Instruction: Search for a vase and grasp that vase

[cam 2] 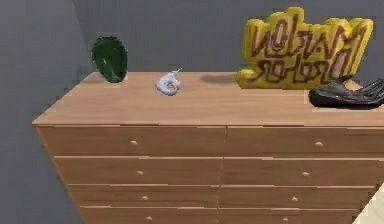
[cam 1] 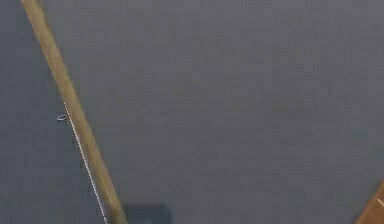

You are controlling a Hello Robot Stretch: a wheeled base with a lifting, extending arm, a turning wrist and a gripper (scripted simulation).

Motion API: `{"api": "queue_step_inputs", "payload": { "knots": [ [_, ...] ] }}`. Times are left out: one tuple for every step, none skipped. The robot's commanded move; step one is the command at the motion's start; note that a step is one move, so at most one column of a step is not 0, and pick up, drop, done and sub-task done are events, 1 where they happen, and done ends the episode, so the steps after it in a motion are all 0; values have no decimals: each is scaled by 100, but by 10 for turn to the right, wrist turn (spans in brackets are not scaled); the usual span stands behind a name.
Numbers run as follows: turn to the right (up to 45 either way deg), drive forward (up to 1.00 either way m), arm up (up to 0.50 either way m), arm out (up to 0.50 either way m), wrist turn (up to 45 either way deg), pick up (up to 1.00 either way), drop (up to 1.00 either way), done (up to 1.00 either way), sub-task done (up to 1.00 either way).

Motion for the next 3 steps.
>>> {"api": "queue_step_inputs", "payload": {
  "knots": [
    [450, 0, 0, 0, 0, 0, 0, 0, 0],
    [450, 0, 0, 0, 0, 0, 0, 0, 0],
    [0, 35, 0, 0, 0, 0, 0, 0, 0]
  ]
}}
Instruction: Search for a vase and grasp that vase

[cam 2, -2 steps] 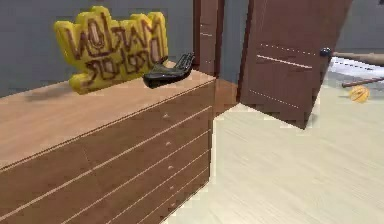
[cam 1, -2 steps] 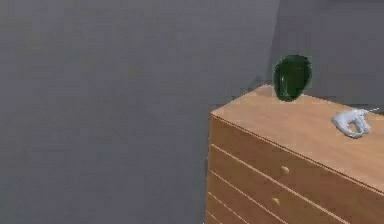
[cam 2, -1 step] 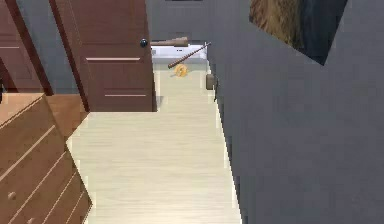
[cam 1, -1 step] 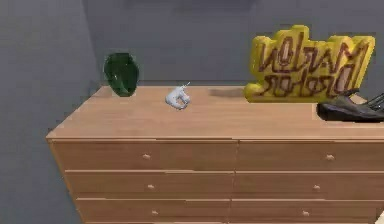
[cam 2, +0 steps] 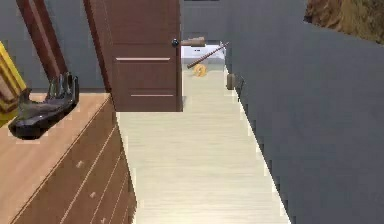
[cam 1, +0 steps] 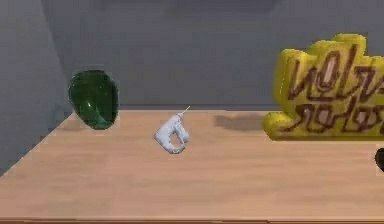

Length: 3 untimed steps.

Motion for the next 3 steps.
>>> {"api": "queue_step_inputs", "payload": {
  "knots": [
    [-450, 0, 0, 0, 0, 0, 0, 0, 0],
    [-450, 0, 0, 0, 0, 0, 0, 0, 0],
    [-210, 0, 0, 0, 0, 0, 0, 0, 0]
  ]
}}
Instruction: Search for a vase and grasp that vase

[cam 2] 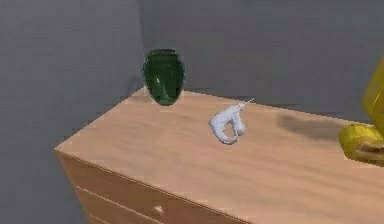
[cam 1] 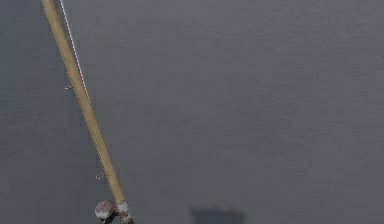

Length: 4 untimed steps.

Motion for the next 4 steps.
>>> {"api": "queue_step_inputs", "payload": {
  "knots": [
    [0, 0, 50, 0, 0, 0, 0, 0, 0],
    [0, 0, 38, 0, 0, 0, 0, 0, 0],
    [0, 0, 0, 50, 0, 0, 0, 0, 0],
    [0, 0, 0, 0, 450, 0, 0, 0, 0]
  ]
}}
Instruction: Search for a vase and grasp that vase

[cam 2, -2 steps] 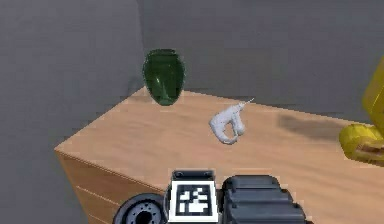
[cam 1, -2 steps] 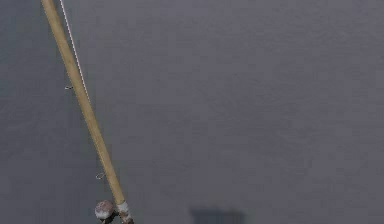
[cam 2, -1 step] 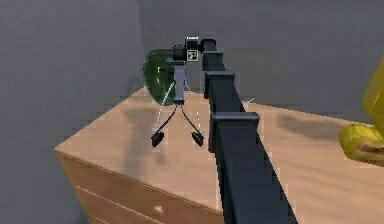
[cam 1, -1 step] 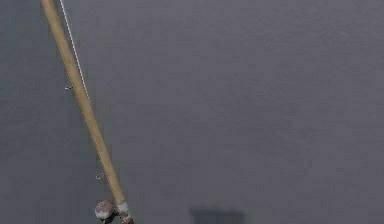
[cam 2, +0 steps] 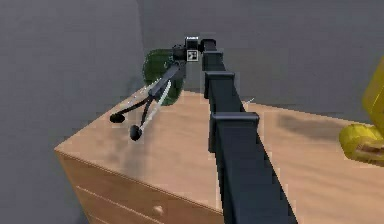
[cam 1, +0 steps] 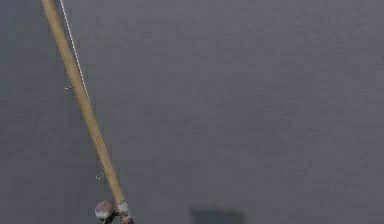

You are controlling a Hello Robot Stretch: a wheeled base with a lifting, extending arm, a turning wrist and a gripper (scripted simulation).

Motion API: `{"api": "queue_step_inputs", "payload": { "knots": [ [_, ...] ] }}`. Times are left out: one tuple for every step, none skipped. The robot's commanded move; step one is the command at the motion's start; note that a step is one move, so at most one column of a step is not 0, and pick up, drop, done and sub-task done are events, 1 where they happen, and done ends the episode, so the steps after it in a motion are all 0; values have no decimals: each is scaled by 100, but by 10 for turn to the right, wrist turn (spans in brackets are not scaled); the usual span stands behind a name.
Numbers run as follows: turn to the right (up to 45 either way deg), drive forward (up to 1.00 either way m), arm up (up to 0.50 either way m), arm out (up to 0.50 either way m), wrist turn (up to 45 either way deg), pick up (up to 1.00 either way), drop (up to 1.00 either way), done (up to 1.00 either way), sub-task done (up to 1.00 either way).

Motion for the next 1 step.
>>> {"api": "queue_step_inputs", "payload": {
  "knots": [
    [0, 0, 0, 0, 450, 0, 0, 0, 0]
  ]
}}
